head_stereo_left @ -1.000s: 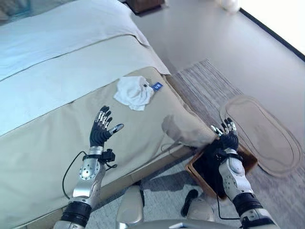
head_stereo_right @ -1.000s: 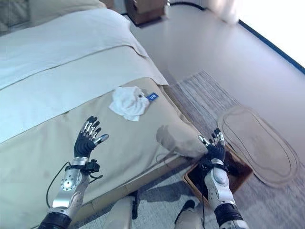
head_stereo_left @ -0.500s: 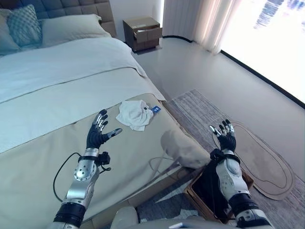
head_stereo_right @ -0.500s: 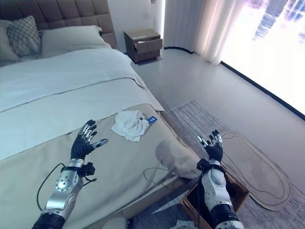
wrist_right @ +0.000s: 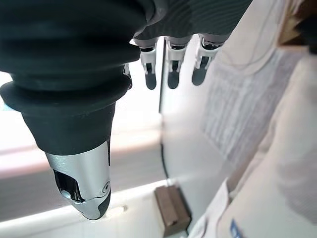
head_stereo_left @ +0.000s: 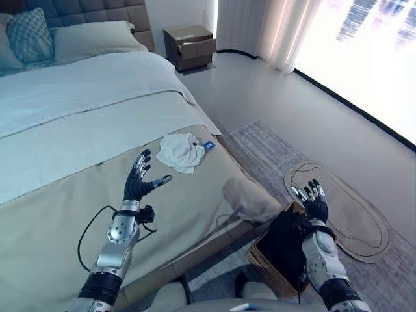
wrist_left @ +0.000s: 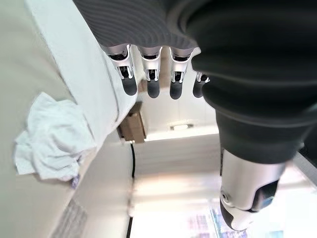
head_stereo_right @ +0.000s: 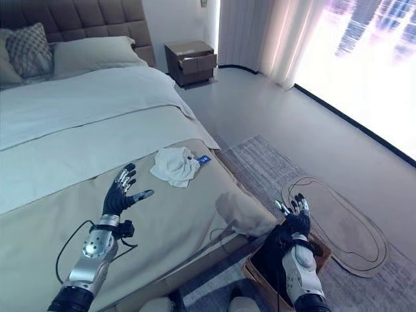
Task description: Pick up clothes into the bucket
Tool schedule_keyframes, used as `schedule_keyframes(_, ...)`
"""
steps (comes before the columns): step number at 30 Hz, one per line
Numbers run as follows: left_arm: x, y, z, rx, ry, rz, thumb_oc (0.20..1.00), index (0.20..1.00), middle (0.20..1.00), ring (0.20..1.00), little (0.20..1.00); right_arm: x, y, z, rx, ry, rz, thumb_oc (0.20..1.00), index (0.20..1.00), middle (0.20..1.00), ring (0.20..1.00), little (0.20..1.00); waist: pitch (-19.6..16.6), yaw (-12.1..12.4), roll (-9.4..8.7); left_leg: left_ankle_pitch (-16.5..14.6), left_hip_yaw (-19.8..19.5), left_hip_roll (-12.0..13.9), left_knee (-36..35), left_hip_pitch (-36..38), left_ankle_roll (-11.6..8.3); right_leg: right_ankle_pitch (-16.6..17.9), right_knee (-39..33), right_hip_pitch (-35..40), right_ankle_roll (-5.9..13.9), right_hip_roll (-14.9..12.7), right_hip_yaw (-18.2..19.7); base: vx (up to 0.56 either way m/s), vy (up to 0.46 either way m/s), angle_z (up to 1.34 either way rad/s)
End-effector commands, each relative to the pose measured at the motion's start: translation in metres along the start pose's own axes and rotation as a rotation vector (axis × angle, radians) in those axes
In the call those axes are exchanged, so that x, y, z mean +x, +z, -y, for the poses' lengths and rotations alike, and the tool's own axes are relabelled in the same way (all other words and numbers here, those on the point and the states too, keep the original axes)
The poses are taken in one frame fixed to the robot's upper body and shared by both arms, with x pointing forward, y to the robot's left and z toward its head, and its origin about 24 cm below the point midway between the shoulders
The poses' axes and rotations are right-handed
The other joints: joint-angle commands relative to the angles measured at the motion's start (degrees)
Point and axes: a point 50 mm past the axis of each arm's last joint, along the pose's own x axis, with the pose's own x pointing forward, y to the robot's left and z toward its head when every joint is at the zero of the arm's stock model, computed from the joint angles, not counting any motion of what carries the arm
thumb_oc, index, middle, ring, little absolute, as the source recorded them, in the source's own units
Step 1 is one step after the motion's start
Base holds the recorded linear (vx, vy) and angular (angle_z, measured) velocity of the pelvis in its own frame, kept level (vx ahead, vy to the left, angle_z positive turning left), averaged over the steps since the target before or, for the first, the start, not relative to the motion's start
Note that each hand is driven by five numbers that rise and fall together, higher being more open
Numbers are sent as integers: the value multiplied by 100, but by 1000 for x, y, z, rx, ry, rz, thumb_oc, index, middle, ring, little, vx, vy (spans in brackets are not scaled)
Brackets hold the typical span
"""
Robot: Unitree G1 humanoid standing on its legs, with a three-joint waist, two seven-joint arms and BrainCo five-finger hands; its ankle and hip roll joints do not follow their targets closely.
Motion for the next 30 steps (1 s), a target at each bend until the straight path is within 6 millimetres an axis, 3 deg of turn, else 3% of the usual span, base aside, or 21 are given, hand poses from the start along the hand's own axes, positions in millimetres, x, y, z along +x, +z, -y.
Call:
schedule_keyframes(1, 12, 23, -3, 34, -2, 119, 1000, 1000, 1000, 1000, 1000, 15, 35, -19, 58, 54, 157, 1000, 1000, 1000, 1000, 1000, -81, 51, -118, -1, 97, -132, -206, 388, 249, 827, -235, -144, 247, -145, 85, 114, -137, 7)
schedule_keyframes(5, 13, 25, 3, -8, -13, 126, 1000, 1000, 1000, 1000, 1000, 15, 37, -14, 57, 40, 165, 1000, 1000, 1000, 1000, 1000, -139, 39, -166, -86, 62, -8, 111, 240, 95, 841, -448, 53, 205, -132, -117, 36, -87, 6)
schedule_keyframes(6, 18, 31, 11, -35, -38, 149, 1000, 1000, 1000, 1000, 1000, 15, 41, -8, 61, 14, 185, 1000, 1000, 1000, 1000, 1000, -87, -26, -209, -68, 290, 62, 398, -18, 48, 865, -484, 95, 202, -228, -286, -44, -5, 9)
schedule_keyframes(7, 18, 31, 11, -35, -39, 150, 1000, 1000, 1000, 1000, 1000, 16, 41, -8, 61, 13, 185, 1000, 1000, 1000, 1000, 1000, -94, -35, -207, -75, 279, 61, 423, -45, 48, 866, -486, 87, 202, -230, -298, -59, 51, 33)
schedule_keyframes(12, 14, 26, 14, -42, -68, 124, 1000, 1000, 1000, 1000, 1000, 15, 46, -4, 52, -2, 205, 1000, 1000, 1000, 1000, 1000, -87, -103, -104, -56, 362, -104, 75, 87, 233, 914, 130, -186, 353, -406, -227, 4, 145, 18)
schedule_keyframes(13, 14, 26, 14, -23, -81, 126, 1000, 1000, 1000, 1000, 1000, 13, 44, -3, 40, 6, 202, 1000, 1000, 1000, 1000, 1000, -16, -162, -129, -129, 352, -244, 49, 186, 364, 1096, 668, -366, 420, -560, -27, 6, 132, 11)
schedule_keyframes(16, 16, 29, 16, 18, -101, 139, 1000, 1000, 1000, 1000, 1000, 12, 41, -5, 49, 5, 194, 1000, 1000, 1000, 1000, 1000, 138, -245, -158, -164, 253, -338, 128, 213, 450, 1309, 1132, -553, 424, -556, 341, -21, 98, 16)
schedule_keyframes(17, 17, 29, 17, 34, -108, 142, 1000, 1000, 1000, 1000, 1000, 12, 38, -7, 50, 7, 180, 1000, 1000, 1000, 1000, 1000, 177, -287, -134, -159, 180, -335, 98, 233, 452, 1210, 1064, -682, 375, -442, 563, -28, 27, 16)
schedule_keyframes(20, 17, 28, 15, 48, -103, 136, 1000, 1000, 1000, 1000, 1000, 12, 36, -9, 52, 20, 172, 1000, 1000, 1000, 1000, 1000, 139, -338, -106, -128, 134, -309, -56, 283, 421, 1077, 679, -735, 321, -313, 610, 46, -7, 24)
schedule_keyframes(23, 21, 33, 9, 113, -81, 160, 1000, 1000, 1000, 1000, 1000, 12, 36, -11, 71, 26, 173, 1000, 1000, 1000, 1000, 1000, 173, -337, -159, -173, 180, -300, -73, 266, 378, 1161, 37, -869, 300, -329, 234, 63, -50, 10)
schedule_keyframes(25, 25, 33, 11, 183, -75, 165, 1000, 1000, 1000, 1000, 1000, 11, 32, -13, 86, 34, 159, 1000, 1000, 1000, 1000, 1000, 82, -333, -211, -220, 247, -291, 19, 216, 340, 1200, -339, -624, 312, -309, 211, 85, -73, 12)
schedule_keyframes(30, 35, 38, 15, 298, -90, 197, 1000, 1000, 1000, 1000, 1000, 9, 35, -14, 69, 61, 169, 1000, 1000, 1000, 1000, 1000, 113, -387, -191, -160, 333, -200, -62, 185, 252, 1192, -393, -645, 295, -248, 261, 29, -52, -8)
